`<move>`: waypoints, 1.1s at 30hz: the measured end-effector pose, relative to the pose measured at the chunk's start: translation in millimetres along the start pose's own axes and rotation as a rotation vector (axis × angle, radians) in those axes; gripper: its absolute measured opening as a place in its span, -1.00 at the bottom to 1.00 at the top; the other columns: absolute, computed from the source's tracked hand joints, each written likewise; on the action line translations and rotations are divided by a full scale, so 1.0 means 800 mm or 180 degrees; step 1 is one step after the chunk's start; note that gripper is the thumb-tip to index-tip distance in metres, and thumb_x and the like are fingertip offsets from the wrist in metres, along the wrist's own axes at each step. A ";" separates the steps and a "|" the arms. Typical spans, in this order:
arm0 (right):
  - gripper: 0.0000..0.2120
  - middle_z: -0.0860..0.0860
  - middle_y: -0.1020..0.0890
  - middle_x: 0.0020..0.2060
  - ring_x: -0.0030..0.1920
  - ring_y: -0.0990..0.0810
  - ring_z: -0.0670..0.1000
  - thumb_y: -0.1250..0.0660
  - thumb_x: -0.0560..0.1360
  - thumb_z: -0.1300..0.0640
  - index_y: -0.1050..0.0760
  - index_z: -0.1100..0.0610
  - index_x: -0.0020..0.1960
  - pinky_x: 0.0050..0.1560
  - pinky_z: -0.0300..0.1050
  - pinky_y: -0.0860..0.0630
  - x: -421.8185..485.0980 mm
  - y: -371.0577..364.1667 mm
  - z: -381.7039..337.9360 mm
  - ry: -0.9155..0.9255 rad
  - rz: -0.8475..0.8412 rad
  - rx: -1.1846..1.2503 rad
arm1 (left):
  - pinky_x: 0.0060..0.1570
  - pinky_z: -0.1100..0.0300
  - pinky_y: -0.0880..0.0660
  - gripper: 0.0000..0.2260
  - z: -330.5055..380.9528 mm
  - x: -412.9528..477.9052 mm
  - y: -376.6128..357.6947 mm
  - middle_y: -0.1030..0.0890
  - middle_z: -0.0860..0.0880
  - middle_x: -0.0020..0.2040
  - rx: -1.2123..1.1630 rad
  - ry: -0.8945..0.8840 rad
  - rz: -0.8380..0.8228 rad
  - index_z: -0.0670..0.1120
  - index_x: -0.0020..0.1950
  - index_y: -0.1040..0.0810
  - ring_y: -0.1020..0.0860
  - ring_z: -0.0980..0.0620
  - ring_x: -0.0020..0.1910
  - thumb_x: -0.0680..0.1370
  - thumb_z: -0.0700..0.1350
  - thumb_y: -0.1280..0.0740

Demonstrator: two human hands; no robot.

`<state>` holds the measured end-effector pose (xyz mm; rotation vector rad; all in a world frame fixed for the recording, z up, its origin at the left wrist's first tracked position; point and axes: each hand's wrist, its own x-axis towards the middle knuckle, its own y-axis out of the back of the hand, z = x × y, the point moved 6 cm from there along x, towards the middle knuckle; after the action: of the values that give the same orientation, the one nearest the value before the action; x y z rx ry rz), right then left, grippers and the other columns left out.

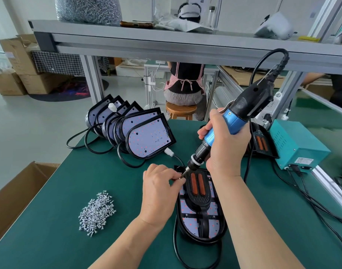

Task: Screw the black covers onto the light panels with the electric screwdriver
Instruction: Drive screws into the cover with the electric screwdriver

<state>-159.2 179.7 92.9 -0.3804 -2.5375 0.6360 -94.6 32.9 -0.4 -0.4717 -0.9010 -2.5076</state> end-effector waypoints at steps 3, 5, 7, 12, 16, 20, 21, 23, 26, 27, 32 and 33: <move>-0.80 -0.01 -0.50 -0.48 -0.50 -0.52 0.04 -0.40 0.48 0.23 -0.40 0.21 0.01 -0.40 -0.12 -0.51 -0.001 0.001 0.000 -0.0007 0.0028 0.0035 | 0.00 0.08 -0.36 -0.89 0.000 0.001 -0.001 -0.56 0.11 -0.28 0.0060 -0.0024 -0.0010 -0.06 -0.26 -0.67 -0.43 0.01 -0.12 0.37 -0.18 -0.58; -0.81 -0.02 -0.50 -0.49 -0.51 -0.52 0.04 -0.40 0.48 0.23 -0.40 0.21 0.00 -0.40 -0.12 -0.51 -0.002 0.002 0.000 -0.0008 0.0038 0.0065 | -0.01 0.08 -0.35 -0.88 0.000 0.002 -0.001 -0.55 0.12 -0.29 0.0071 -0.0028 -0.0010 -0.07 -0.27 -0.67 -0.43 0.00 -0.13 0.37 -0.18 -0.59; -0.81 -0.02 -0.50 -0.49 -0.51 -0.52 0.04 -0.40 0.48 0.22 -0.40 0.20 -0.01 -0.39 -0.12 -0.51 -0.002 0.002 0.000 -0.0025 0.0038 0.0074 | -0.02 0.07 -0.37 -0.87 0.000 0.003 -0.001 -0.55 0.12 -0.29 0.0089 -0.0044 -0.0004 -0.07 -0.28 -0.66 -0.43 0.00 -0.14 0.36 -0.19 -0.59; -0.80 -0.01 -0.50 -0.48 -0.50 -0.53 0.04 -0.40 0.48 0.22 -0.40 0.21 0.00 -0.40 -0.12 -0.51 -0.001 0.001 -0.001 -0.0015 0.0047 0.0048 | -0.02 0.04 -0.40 -0.87 0.001 0.002 -0.002 -0.55 0.11 -0.29 0.0083 -0.0033 -0.0013 -0.07 -0.28 -0.66 -0.44 -0.02 -0.14 0.36 -0.18 -0.59; -0.81 -0.02 -0.50 -0.49 -0.51 -0.52 0.04 -0.40 0.48 0.23 -0.40 0.21 0.00 -0.40 -0.12 -0.51 -0.002 0.001 -0.002 -0.0010 0.0023 0.0033 | -0.01 0.06 -0.38 -0.87 0.001 0.002 -0.002 -0.53 0.13 -0.30 0.0085 0.0006 -0.0007 -0.07 -0.29 -0.65 -0.42 0.00 -0.14 0.37 -0.17 -0.59; -0.82 -0.03 -0.50 -0.49 -0.51 -0.52 0.03 -0.39 0.49 0.24 -0.40 0.20 0.00 -0.40 -0.13 -0.52 -0.006 0.000 -0.003 0.0019 0.0007 0.0001 | -0.02 0.04 -0.38 -0.85 0.000 0.001 -0.003 -0.55 0.09 -0.30 0.0154 0.0022 -0.0044 -0.08 -0.31 -0.64 -0.43 -0.03 -0.15 0.35 -0.18 -0.60; -0.82 -0.04 -0.51 -0.49 -0.51 -0.53 0.02 -0.39 0.49 0.24 -0.40 0.19 0.00 -0.39 -0.13 -0.52 -0.008 0.000 -0.003 0.0024 0.0001 -0.0011 | -0.03 0.05 -0.37 -0.85 -0.001 0.002 -0.003 -0.56 0.07 -0.30 0.0176 0.0027 -0.0055 -0.08 -0.31 -0.65 -0.43 -0.04 -0.15 0.35 -0.18 -0.60; -0.83 -0.04 -0.51 -0.48 -0.51 -0.53 0.02 -0.40 0.49 0.23 -0.40 0.17 -0.03 -0.40 -0.13 -0.53 -0.010 0.000 -0.003 0.0026 0.0005 -0.0037 | -0.03 0.08 -0.34 -0.86 -0.001 0.003 -0.004 -0.56 0.07 -0.30 0.0228 0.0009 -0.0060 -0.08 -0.30 -0.65 -0.43 -0.04 -0.15 0.35 -0.18 -0.60; -0.83 -0.03 -0.52 -0.47 -0.51 -0.54 0.03 -0.40 0.49 0.22 -0.40 0.16 -0.04 -0.39 -0.14 -0.53 -0.011 0.000 -0.004 0.0058 0.0021 -0.0070 | -0.03 0.14 -0.26 -0.85 0.000 0.002 -0.003 -0.55 0.07 -0.31 0.0279 -0.0047 -0.0034 -0.08 -0.31 -0.64 -0.41 -0.02 -0.16 0.34 -0.18 -0.60; -0.83 -0.03 -0.52 -0.48 -0.51 -0.54 0.03 -0.41 0.49 0.22 -0.40 0.16 -0.03 -0.39 -0.14 -0.53 -0.010 0.000 -0.005 0.0082 0.0044 -0.0074 | -0.04 0.15 -0.25 -0.84 0.000 0.002 -0.002 -0.55 0.07 -0.31 0.0277 -0.0047 -0.0013 -0.08 -0.31 -0.63 -0.41 -0.02 -0.16 0.34 -0.18 -0.60; -0.83 -0.01 -0.53 -0.47 -0.50 -0.55 0.04 -0.41 0.49 0.22 -0.41 0.16 -0.03 -0.39 -0.13 -0.53 -0.009 0.002 -0.003 0.0029 0.0144 -0.0072 | -0.04 0.16 -0.24 -0.82 0.001 0.001 -0.001 -0.55 0.06 -0.32 0.0293 -0.0017 -0.0002 -0.08 -0.33 -0.61 -0.41 -0.02 -0.17 0.35 -0.18 -0.60; -0.82 -0.01 -0.53 -0.46 -0.50 -0.55 0.04 -0.41 0.48 0.22 -0.41 0.16 -0.03 -0.40 -0.13 -0.53 -0.010 0.003 -0.002 0.0013 0.0151 -0.0081 | -0.05 0.16 -0.24 -0.81 0.001 0.000 -0.002 -0.54 0.06 -0.32 0.0298 -0.0016 -0.0021 -0.08 -0.33 -0.61 -0.41 -0.02 -0.17 0.34 -0.18 -0.60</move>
<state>-151.2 179.3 90.1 -0.4518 -2.5415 0.6203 -95.4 34.3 -0.7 -0.4454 -1.0181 -2.4584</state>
